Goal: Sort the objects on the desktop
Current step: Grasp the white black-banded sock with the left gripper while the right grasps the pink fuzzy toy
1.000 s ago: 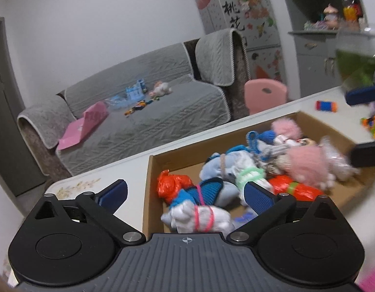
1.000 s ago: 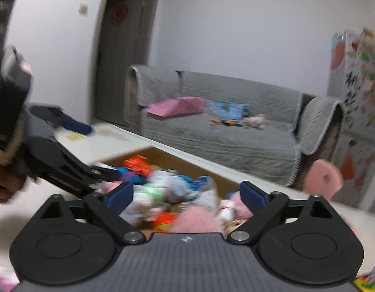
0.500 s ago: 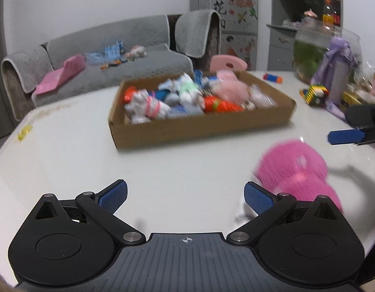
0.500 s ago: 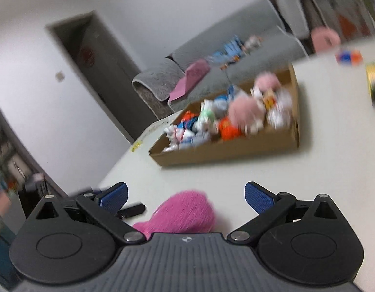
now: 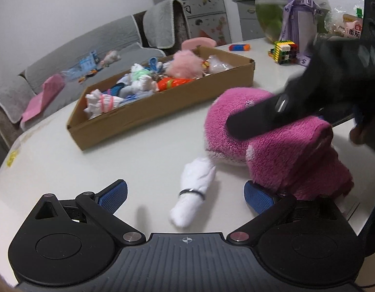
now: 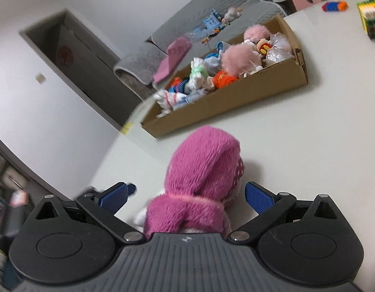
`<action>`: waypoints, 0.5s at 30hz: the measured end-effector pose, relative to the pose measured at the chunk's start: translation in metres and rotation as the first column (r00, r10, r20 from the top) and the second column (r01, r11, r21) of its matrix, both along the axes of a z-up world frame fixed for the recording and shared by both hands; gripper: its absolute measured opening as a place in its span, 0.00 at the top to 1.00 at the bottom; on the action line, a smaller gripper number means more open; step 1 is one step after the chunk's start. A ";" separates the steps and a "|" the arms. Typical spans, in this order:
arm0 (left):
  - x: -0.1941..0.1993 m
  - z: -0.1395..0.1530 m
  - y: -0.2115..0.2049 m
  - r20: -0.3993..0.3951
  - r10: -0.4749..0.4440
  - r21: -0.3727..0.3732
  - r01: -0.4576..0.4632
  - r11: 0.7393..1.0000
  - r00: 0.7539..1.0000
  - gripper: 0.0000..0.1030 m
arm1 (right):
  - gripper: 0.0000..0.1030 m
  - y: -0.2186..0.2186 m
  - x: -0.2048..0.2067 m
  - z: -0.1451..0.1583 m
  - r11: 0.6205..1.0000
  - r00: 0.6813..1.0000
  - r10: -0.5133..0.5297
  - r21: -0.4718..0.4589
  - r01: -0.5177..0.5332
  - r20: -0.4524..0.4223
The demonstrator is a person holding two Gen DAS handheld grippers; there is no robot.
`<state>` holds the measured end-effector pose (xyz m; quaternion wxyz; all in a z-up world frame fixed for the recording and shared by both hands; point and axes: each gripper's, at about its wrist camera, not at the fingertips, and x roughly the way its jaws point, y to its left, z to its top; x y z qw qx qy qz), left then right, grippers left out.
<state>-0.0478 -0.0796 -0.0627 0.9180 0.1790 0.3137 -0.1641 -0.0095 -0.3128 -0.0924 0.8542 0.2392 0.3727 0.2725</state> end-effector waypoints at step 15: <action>0.019 -0.002 0.015 -0.112 0.041 -0.185 -0.062 0.981 0.993 0.21 | 0.45 -0.004 -0.011 0.005 0.964 0.991 0.005 -0.264 0.030 0.131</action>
